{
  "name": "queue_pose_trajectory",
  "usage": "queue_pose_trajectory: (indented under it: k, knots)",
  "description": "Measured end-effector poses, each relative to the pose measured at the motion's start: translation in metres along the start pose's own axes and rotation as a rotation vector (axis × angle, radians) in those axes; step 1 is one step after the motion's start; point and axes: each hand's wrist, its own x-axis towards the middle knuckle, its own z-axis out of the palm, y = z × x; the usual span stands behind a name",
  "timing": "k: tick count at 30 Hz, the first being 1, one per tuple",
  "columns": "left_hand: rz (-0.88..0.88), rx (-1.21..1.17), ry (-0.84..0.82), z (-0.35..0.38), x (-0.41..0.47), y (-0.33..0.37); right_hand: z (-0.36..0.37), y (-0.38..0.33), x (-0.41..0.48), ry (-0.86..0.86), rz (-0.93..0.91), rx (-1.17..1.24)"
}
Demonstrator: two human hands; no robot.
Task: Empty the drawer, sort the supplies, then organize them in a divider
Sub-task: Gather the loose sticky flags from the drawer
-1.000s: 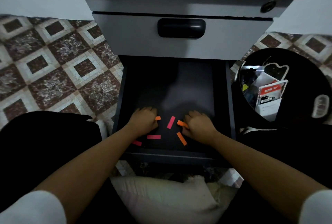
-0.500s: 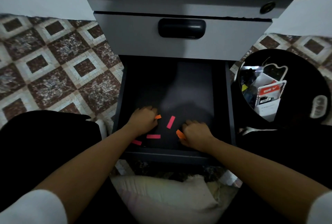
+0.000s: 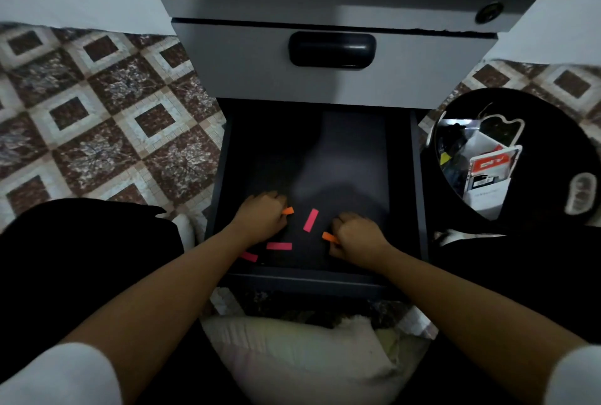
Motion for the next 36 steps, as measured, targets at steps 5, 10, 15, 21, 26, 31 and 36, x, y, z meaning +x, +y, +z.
queue_pose_trajectory:
  k: [5, 10, 15, 21, 26, 31, 36]
  knots:
    - [0.003, 0.006, -0.002, 0.001, 0.0, 0.0, -0.002, 0.002, 0.001, 0.047, 0.043, 0.086]
    - [0.001, 0.008, -0.02, 0.0, 0.001, 0.0, 0.0, 0.005, 0.004, 0.065, 0.065, 0.141]
    - [0.007, -0.009, -0.001, 0.0, 0.001, 0.0, 0.003, 0.008, 0.004, 0.116, 0.058, 0.118]
    - [0.007, -0.183, 0.075, -0.018, 0.0, 0.005, -0.013, 0.008, 0.002, 0.332, -0.002, 0.181]
    - [0.055, -0.376, 0.176, -0.055, -0.001, 0.011, -0.055, 0.003, 0.007, 0.523, -0.028, 0.283]
    - [0.125, -0.363, 0.307, -0.111, -0.005, 0.011, -0.105, 0.002, 0.002, 0.711, -0.108, 0.346]
    - [0.182, -0.304, 0.446, -0.177, -0.011, 0.01, -0.161, -0.004, -0.004, 0.853, -0.154, 0.337]
